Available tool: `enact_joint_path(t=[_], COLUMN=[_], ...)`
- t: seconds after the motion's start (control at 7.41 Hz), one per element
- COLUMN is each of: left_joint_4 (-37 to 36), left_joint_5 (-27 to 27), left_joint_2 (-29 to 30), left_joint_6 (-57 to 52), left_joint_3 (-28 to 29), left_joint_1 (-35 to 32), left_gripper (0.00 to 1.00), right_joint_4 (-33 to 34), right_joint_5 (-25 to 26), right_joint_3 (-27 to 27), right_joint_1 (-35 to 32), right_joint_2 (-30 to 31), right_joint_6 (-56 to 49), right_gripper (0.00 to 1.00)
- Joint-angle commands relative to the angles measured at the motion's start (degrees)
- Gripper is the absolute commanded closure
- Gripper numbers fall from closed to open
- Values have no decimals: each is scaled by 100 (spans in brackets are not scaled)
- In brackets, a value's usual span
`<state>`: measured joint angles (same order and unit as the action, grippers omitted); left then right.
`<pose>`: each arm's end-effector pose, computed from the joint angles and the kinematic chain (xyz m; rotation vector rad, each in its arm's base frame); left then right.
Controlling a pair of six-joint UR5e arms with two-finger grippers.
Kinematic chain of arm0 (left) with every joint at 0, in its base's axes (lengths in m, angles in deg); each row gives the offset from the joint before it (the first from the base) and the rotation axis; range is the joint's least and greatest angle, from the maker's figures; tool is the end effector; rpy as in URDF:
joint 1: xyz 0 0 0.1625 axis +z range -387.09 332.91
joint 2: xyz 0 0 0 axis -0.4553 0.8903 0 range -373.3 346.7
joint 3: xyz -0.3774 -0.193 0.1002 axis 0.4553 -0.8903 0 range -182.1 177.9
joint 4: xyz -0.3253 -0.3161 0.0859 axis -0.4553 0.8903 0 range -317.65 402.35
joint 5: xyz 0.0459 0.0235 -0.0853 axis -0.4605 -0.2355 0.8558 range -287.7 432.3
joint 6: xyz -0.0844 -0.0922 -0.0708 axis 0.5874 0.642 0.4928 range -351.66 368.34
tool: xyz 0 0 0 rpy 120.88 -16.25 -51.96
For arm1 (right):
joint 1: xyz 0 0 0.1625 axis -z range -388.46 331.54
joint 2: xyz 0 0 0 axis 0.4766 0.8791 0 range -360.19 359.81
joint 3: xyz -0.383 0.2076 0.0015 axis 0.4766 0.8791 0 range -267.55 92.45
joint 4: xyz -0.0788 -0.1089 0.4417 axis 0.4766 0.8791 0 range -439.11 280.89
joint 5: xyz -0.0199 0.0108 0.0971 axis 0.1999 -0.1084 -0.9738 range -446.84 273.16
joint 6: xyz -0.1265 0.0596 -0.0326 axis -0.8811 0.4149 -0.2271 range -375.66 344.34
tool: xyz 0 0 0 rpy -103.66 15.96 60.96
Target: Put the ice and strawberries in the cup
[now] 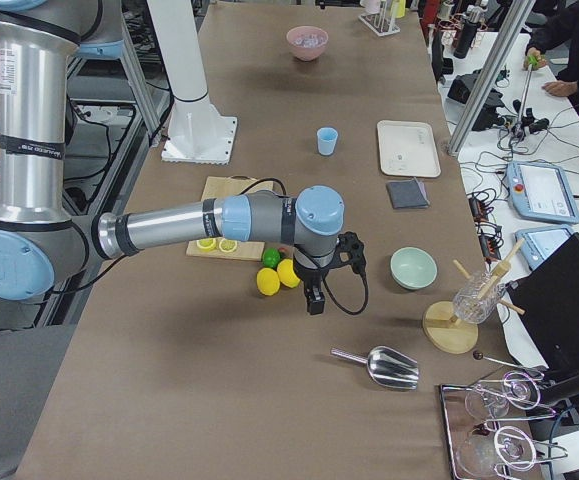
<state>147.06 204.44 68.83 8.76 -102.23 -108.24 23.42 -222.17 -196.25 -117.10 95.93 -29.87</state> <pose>0.0417 -0.5081 0.6493 0.2233 0.7522 0.2484 0.0197 -0.4853 0.6004 0.0895 -0.7885 -0.2578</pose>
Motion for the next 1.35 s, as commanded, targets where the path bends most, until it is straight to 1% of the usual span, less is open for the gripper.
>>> enact_joint_path(t=[0.0,0.13,0.27,0.54,0.67,0.81,0.94,1.08,1.21], left_joint_4=[23,32,32,93,555,1317,1455,1656,2050], left_joint_5=[5,57,58,145,128,102,128,84,84], left_joint_2=[-31,-22,-22,-66,-240,-512,-540,-549,-593], left_joint_6=[72,125,473,2156,2243,2487,3464,4910,5899], left_joint_3=[-24,-76,-277,-481,-542,-508,-490,-499,-481], left_joint_1=[21,82,213,258,371,720,750,750,750], left_gripper=[3,3,4,3,2,3,3,3,3], right_joint_4=[-5,-14,-136,-225,-217,-216,-216,-216,-216], right_joint_5=[-11,-11,-11,-20,-142,-265,-301,-310,-310], right_joint_3=[-81,-81,-73,-64,-55,-55,-46,-46,-46], right_joint_1=[30,30,39,48,48,48,48,48,48], right_joint_2=[3,21,73,196,205,223,258,284,293], right_joint_6=[6,-2,-2,59,59,68,77,77,85], right_gripper=[0,0,0,0,0,0,0,0,0])
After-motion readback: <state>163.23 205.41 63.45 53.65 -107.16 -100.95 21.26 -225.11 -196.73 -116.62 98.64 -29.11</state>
